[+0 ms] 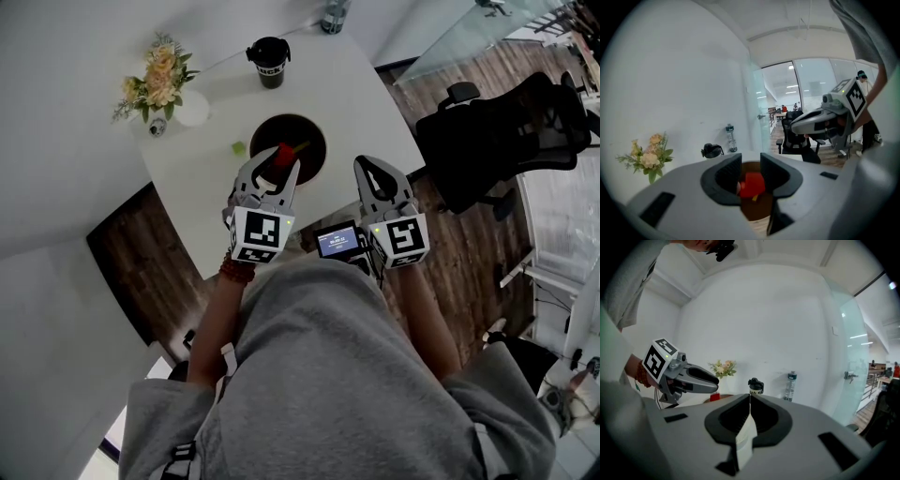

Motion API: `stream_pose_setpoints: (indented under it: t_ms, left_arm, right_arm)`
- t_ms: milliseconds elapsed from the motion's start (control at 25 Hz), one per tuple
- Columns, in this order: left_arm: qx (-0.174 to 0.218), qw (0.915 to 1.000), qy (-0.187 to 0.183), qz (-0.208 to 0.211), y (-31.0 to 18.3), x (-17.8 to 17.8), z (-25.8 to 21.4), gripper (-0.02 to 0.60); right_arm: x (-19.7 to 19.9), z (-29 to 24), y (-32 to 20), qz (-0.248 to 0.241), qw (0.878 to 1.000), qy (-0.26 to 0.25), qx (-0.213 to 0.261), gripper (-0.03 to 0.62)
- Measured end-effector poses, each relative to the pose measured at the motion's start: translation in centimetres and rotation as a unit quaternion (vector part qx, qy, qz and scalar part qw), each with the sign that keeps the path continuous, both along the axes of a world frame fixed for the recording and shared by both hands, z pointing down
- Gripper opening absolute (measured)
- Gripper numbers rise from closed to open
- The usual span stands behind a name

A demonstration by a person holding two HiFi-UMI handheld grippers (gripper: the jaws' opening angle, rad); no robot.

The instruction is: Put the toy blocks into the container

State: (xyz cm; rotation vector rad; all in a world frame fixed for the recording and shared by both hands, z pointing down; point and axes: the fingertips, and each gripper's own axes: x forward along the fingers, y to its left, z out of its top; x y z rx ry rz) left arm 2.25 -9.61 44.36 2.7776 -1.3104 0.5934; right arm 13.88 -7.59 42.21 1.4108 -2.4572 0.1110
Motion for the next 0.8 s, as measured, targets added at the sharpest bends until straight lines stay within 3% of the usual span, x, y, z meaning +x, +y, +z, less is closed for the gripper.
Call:
stream_pose_setpoints:
  t_ms: [200,480,640,800]
  left_arm:
    - [-0.008,0.9999,0.006,-0.010,-0.5,-0.8,0.1,0.126]
    - [0.003,0.9948,-0.015,-0.100,-3.9,-8.0,0.0,0.126]
    - [-0.019,0.9925,-0.036,-0.116,-5.1,-11.1,3.0,0.126]
    - [-0.063,0.9929,-0.032,-0.096,-5.7,-12.6,7.7,0.126]
  right_arm:
    - [0.1,0.5,-0.2,0.000,1.000,-0.004,-0.006,0.006]
    - [2.0,0.8,-0.4,0.008,1.000,-0.005,-0.014,0.007]
    - [3.1,0.7,-0.6,0.021,1.000,0.001,-0.017,0.006]
    - [4.3,0.6,-1.2,0.031,0.999,0.009,-0.022,0.006]
